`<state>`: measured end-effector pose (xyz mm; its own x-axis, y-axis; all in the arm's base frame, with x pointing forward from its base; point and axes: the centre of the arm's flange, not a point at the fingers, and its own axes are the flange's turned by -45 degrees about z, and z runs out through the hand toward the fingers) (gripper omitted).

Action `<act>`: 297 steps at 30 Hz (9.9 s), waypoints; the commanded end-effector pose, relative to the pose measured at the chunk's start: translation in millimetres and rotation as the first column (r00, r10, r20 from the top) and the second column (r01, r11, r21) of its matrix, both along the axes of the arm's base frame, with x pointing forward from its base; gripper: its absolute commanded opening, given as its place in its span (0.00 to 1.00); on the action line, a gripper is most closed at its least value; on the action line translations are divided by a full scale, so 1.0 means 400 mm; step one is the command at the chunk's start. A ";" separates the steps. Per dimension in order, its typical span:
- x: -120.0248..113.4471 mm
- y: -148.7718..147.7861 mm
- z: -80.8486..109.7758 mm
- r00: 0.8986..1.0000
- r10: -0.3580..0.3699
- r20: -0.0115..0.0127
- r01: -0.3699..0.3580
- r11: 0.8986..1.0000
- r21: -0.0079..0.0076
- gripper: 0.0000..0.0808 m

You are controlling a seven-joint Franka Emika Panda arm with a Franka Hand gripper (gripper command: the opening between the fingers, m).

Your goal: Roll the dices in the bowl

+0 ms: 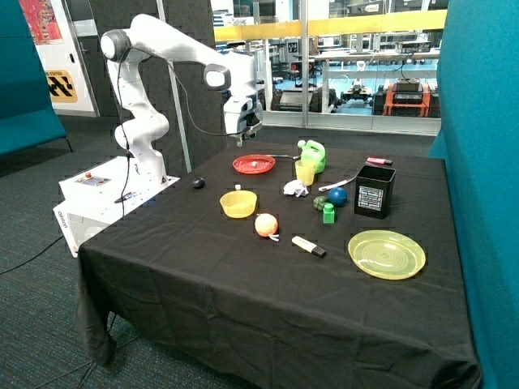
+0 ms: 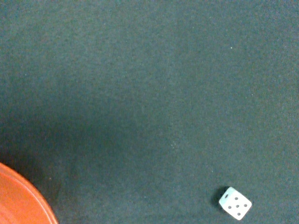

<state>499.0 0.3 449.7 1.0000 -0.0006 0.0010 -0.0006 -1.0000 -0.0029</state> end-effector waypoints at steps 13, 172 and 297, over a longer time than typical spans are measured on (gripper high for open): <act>0.009 0.050 -0.026 0.968 0.252 -0.001 -0.252 0.968 -0.003 0.04; -0.198 0.472 -0.447 0.998 0.064 -0.001 -0.064 0.998 -0.003 0.00; 0.120 -0.442 -0.087 0.910 -0.414 -0.001 0.414 0.910 -0.003 0.00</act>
<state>536.9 -164.5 419.8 0.9142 -0.4052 -0.0008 -0.4052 -0.9142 0.0015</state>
